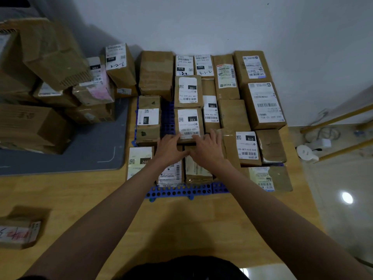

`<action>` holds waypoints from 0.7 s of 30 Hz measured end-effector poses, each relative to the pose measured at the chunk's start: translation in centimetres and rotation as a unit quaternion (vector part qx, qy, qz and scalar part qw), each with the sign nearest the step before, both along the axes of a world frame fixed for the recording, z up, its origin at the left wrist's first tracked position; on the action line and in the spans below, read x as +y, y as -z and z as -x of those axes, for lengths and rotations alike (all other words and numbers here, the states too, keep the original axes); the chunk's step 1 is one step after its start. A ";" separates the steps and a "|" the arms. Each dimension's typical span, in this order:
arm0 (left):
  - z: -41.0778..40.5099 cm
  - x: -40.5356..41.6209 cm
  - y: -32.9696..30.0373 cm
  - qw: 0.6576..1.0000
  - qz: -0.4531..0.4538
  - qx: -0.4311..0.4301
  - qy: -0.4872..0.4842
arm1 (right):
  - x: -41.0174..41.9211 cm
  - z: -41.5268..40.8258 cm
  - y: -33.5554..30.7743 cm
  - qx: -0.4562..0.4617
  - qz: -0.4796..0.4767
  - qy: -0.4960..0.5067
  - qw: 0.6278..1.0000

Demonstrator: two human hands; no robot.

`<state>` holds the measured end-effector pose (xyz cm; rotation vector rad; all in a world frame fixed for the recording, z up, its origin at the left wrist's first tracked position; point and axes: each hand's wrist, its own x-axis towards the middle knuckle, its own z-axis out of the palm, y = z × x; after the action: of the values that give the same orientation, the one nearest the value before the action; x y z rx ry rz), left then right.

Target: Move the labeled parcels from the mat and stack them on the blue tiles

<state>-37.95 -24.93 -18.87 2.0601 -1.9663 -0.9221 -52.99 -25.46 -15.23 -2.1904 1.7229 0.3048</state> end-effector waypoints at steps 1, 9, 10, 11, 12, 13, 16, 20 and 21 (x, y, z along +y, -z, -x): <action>0.0 0.0 0.0 1.000 0.004 0.001 0.002 | -0.1 -0.1 0.1 0.005 0.004 0.003 1.000; -0.8 -2.0 -0.3 0.982 -0.023 0.164 -0.092 | -1.2 -0.1 0.0 0.033 0.023 0.014 0.999; -0.8 -2.5 -0.4 0.975 -0.031 0.190 -0.108 | -1.2 -0.1 0.1 0.027 0.022 0.016 0.999; -0.8 -3.1 -0.6 0.971 -0.041 0.206 -0.118 | -1.3 -0.1 0.1 0.022 0.017 0.017 0.999; -0.8 -3.6 -0.7 0.968 -0.054 0.212 -0.122 | -1.3 0.0 0.1 0.020 0.010 0.016 1.000; -0.7 -4.1 -0.7 0.968 -0.066 0.210 -0.120 | -1.3 0.1 0.0 0.019 0.004 0.016 1.000; -0.2 -4.5 -0.4 0.971 -0.073 0.202 -0.105 | -1.4 0.3 -0.1 0.023 -0.004 0.016 1.000; -0.4 -3.9 -0.5 0.972 -0.071 0.210 -0.081 | -1.5 0.0 -1.1 0.061 -0.007 0.005 0.998; -0.6 -3.7 -0.9 0.973 -0.070 0.210 -0.073 | -1.6 -0.2 -1.5 0.065 -0.005 0.003 0.998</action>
<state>-37.37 -28.61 -18.00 1.8500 -1.5509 -1.3617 -52.84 -27.05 -13.71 -2.2012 1.7910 0.4614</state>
